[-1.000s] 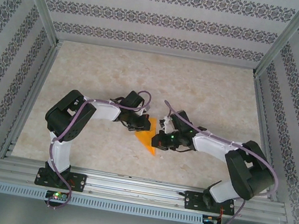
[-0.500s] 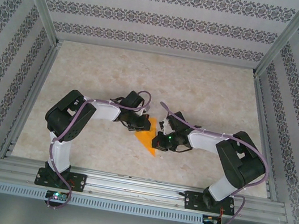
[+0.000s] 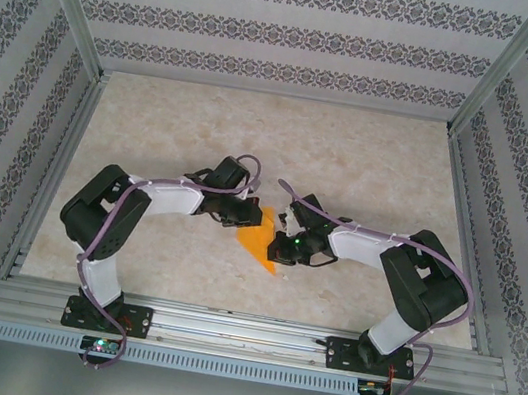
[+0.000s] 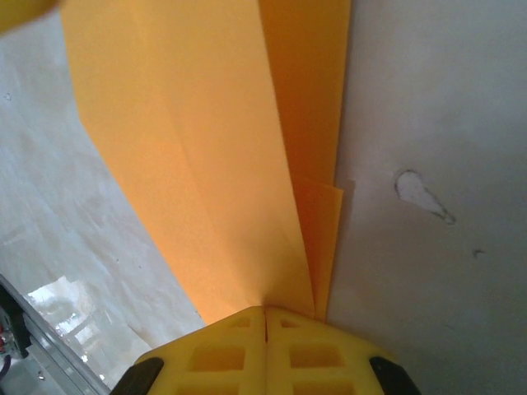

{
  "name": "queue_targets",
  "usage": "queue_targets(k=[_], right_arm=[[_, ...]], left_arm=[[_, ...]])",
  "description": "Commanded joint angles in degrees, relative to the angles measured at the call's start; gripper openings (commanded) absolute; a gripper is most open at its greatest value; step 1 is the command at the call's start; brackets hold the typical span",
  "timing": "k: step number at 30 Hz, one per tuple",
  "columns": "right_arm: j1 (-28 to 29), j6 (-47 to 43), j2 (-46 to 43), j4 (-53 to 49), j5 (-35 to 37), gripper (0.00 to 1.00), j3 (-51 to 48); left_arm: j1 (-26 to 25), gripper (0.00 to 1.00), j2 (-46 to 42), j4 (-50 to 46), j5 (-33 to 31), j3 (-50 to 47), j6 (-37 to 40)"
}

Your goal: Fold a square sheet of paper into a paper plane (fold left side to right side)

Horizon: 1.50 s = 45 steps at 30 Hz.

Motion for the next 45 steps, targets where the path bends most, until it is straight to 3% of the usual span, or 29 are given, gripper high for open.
queue_targets(k=[1, 12, 26, 33, 45], right_arm=[[0.5, -1.3, 4.2, -7.8, 10.6, 0.0, -1.6], [1.0, -0.9, 4.8, -8.0, 11.1, 0.0, -1.3], [1.3, -0.8, 5.0, -9.5, 12.2, 0.0, -1.3], [1.4, -1.1, 5.0, -10.9, 12.7, 0.0, -1.3], [1.6, -1.8, 5.4, -13.2, 13.9, 0.0, -0.6]], left_arm=[[0.2, 0.0, -2.0, 1.4, 1.6, -3.0, -1.4], [-3.3, 0.0, -0.9, 11.1, 4.6, -7.1, -6.0], [-3.7, 0.0, 4.4, 10.6, 3.0, -3.7, -5.1], [-2.6, 0.0, 6.4, 6.3, -1.0, -2.7, -3.5], [0.9, 0.0, 8.0, 5.5, -1.9, -3.1, -2.3]])
